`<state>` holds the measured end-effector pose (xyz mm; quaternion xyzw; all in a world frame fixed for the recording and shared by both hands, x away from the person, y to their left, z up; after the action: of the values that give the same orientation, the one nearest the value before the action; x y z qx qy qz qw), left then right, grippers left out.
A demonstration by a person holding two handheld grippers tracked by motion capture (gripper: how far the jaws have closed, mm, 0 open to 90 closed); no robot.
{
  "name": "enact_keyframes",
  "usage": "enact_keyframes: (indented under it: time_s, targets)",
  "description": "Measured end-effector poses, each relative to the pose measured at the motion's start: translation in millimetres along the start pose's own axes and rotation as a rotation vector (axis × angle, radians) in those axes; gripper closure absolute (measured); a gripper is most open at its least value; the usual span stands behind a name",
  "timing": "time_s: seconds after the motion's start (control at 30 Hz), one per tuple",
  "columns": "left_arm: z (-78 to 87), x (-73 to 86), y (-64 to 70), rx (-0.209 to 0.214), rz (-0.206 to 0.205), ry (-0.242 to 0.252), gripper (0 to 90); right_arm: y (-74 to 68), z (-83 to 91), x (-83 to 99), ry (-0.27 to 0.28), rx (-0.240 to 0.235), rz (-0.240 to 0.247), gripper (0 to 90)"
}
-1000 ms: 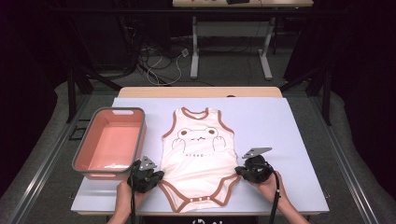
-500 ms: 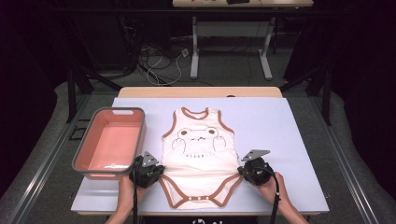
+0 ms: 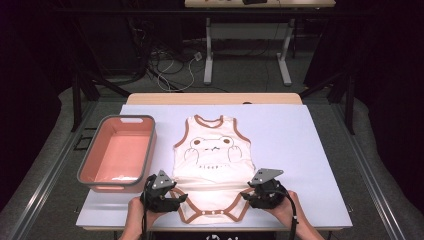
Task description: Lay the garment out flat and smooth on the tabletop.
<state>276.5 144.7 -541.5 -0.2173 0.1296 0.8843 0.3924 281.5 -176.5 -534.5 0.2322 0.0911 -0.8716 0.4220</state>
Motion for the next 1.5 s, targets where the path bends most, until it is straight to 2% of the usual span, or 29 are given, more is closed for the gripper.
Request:
enact_keyframes:
  time_s: [0.1, 0.17, 0.23, 0.4, 0.57, 0.7, 0.8, 0.93, 1.0, 1.13, 1.27, 1.4, 1.43, 1.47, 1.5]
  targets:
    - [-3.8, -2.7, 11.5, 0.034, -0.049, -0.020, 41.9, -12.3, -2.4, -2.4, -0.011, -0.028, 0.030, 55.2]
    - [-6.7, -3.5, 17.0, 0.077, -0.072, -0.025, 43.6, -19.1, -5.7, -3.4, -0.012, -0.060, 0.042, 56.5]
    - [-9.5, -4.3, 21.8, 0.094, -0.092, -0.033, 45.3, -25.1, -8.8, -4.2, -0.019, -0.087, 0.058, 57.4]
    - [-14.3, -5.0, 29.0, 0.158, -0.143, -0.047, 53.8, -37.9, -14.7, -6.7, -0.031, -0.156, 0.090, 62.4]
    - [-19.6, -4.8, 34.8, 0.200, -0.185, -0.071, 58.9, -46.8, -20.9, -8.1, -0.053, -0.191, 0.114, 67.8]
    - [-23.2, -4.4, 38.7, 0.202, -0.205, -0.084, 63.0, -50.4, -24.0, -8.4, -0.063, -0.206, 0.118, 70.7]
    - [-23.6, -3.7, 40.3, 0.200, -0.225, -0.084, 69.8, -52.2, -26.8, -7.5, -0.086, -0.198, 0.128, 77.0]
    - [-23.9, -1.8, 42.3, 0.207, -0.252, -0.101, 81.3, -53.7, -27.7, -6.9, -0.083, -0.213, 0.130, 87.5]
    - [-23.8, -1.1, 42.7, 0.214, -0.257, -0.097, 85.3, -54.6, -27.4, -6.4, -0.085, -0.220, 0.135, 88.9]
    - [-22.7, -0.1, 42.5, 0.224, -0.264, -0.102, 88.6, -55.1, -25.8, -5.8, -0.101, -0.240, 0.144, 89.3]
    - [-19.9, 3.3, 41.4, 0.246, -0.279, -0.115, 88.9, -56.8, -23.0, -4.0, -0.115, -0.295, 0.143, 89.3]
    - [-18.1, 5.1, 40.4, 0.274, -0.292, -0.121, 88.7, -61.5, -21.0, -2.9, -0.113, -0.338, 0.162, 88.9]
    - [-18.2, 5.2, 40.1, 0.275, -0.296, -0.125, 88.4, -62.2, -21.0, -3.1, -0.115, -0.340, 0.171, 87.0]
    - [-18.0, 5.0, 39.7, 0.275, -0.290, -0.127, 87.4, -61.9, -20.3, -3.3, -0.128, -0.346, 0.175, 81.5]
    - [-17.4, 4.8, 38.9, 0.276, -0.288, -0.126, 85.4, -60.0, -19.9, -3.6, -0.114, -0.350, 0.177, 76.2]
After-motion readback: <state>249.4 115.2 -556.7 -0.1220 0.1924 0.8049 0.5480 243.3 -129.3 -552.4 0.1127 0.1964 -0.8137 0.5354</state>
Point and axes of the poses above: each handheld gripper's, and its own axes: z roughly backward along the jaws, x roughly out of its underside, y roughly to its right, the point moved 1 cm from there along -z, roughly forward along the jaws, and after that the axes turned 14 degrees about -y, right-handed, at the moved point
